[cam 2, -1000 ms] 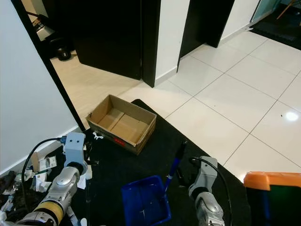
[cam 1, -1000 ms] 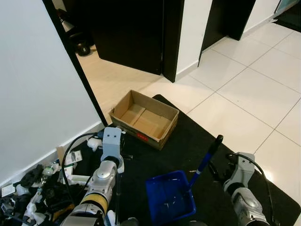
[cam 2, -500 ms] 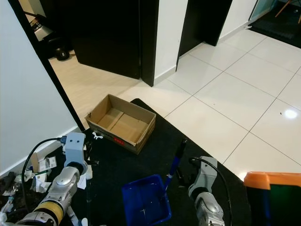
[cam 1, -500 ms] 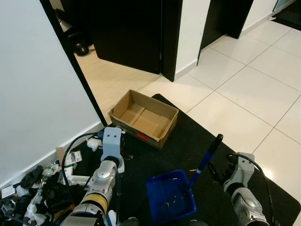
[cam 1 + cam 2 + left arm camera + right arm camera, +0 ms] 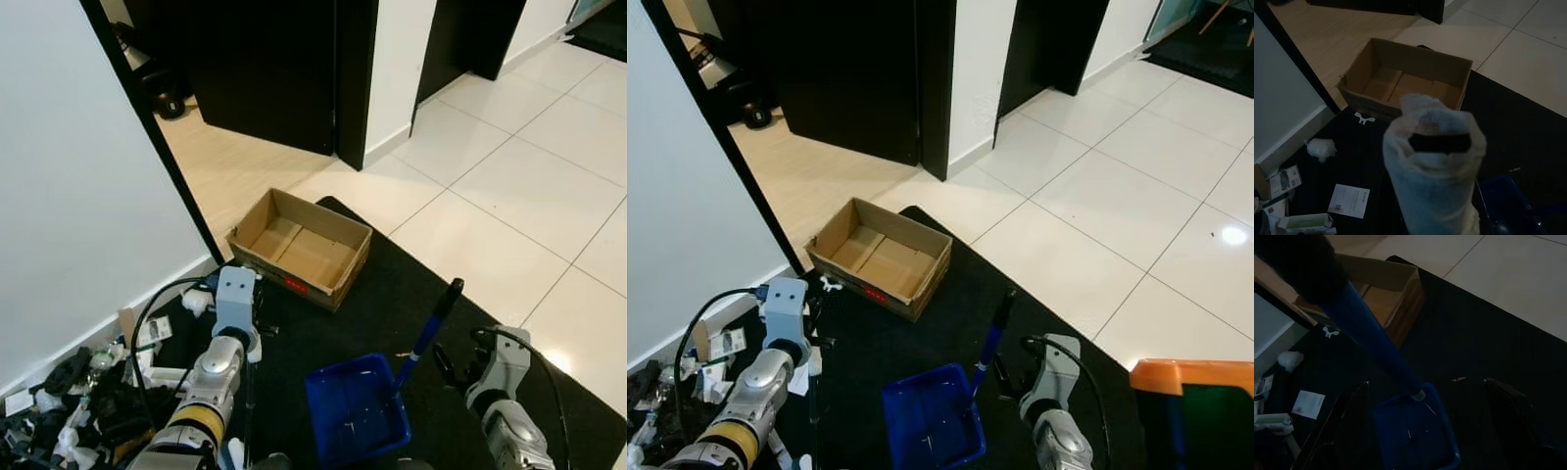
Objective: Sweep floor
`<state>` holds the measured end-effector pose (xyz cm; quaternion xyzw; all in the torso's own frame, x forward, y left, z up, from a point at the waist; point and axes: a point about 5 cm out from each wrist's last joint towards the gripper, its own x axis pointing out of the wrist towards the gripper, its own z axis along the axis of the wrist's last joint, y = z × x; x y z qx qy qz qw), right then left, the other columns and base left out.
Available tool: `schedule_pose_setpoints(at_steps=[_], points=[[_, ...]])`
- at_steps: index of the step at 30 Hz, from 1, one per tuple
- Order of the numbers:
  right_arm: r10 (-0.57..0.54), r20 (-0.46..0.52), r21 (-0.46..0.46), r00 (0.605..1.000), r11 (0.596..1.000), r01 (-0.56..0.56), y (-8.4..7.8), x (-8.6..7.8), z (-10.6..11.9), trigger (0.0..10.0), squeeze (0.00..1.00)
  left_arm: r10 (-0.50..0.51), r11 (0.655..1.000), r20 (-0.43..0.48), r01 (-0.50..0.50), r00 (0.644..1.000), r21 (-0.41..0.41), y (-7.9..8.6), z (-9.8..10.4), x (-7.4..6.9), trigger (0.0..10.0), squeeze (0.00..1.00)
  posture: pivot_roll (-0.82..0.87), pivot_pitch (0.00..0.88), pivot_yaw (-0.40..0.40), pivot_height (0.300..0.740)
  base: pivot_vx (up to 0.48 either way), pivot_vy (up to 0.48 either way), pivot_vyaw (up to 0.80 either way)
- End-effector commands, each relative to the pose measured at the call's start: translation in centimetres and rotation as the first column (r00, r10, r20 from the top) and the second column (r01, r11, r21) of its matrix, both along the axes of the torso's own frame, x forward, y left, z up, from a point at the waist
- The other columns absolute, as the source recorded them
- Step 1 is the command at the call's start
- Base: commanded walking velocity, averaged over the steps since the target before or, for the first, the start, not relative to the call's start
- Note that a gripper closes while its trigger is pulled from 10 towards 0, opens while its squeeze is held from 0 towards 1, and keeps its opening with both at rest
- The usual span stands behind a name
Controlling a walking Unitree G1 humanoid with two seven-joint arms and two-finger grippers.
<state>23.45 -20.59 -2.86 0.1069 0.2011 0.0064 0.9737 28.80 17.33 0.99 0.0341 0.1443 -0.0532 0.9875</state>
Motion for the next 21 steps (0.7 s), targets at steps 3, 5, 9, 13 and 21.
schedule_pose_setpoints(at_steps=[3,5,9,13,21], points=[[-0.014,-0.017,0.002,1.000,1.000,0.014,-0.2,-0.6,-0.4,10.0,0.00,0.008,1.000,-0.208,-0.007,0.978,0.008,0.6,-4.0,-3.8,10.0,0.00,0.03,0.103,0.008,0.740,0.000,0.000,0.00],[-0.029,-0.018,0.001,0.999,1.000,0.029,-0.3,-0.7,-0.4,10.0,0.00,0.006,1.000,-0.210,-0.004,0.978,0.009,0.6,-4.0,-3.8,10.0,0.00,0.03,0.102,-0.002,0.740,0.000,0.000,0.00],[0.010,-0.024,0.010,1.000,1.000,-0.009,0.0,-0.6,-0.5,10.0,0.00,0.037,0.999,-0.199,-0.037,0.979,0.004,0.8,-3.9,-3.8,10.0,0.00,0.03,0.111,-0.001,0.740,0.000,0.000,0.00],[0.026,-0.017,0.012,1.000,1.000,-0.026,0.4,-0.4,-0.4,10.0,0.00,0.029,1.000,-0.202,-0.028,0.979,0.008,1.1,-3.8,-3.7,10.0,0.00,0.04,0.103,0.009,0.740,0.000,0.000,0.00],[0.074,-0.015,-0.165,0.997,0.983,-0.075,0.7,-0.3,-0.1,10.0,0.00,0.072,0.994,-0.221,-0.089,0.973,-0.068,1.2,-3.6,-3.4,10.0,0.00,0.06,0.087,0.000,0.740,0.000,0.000,0.00]])
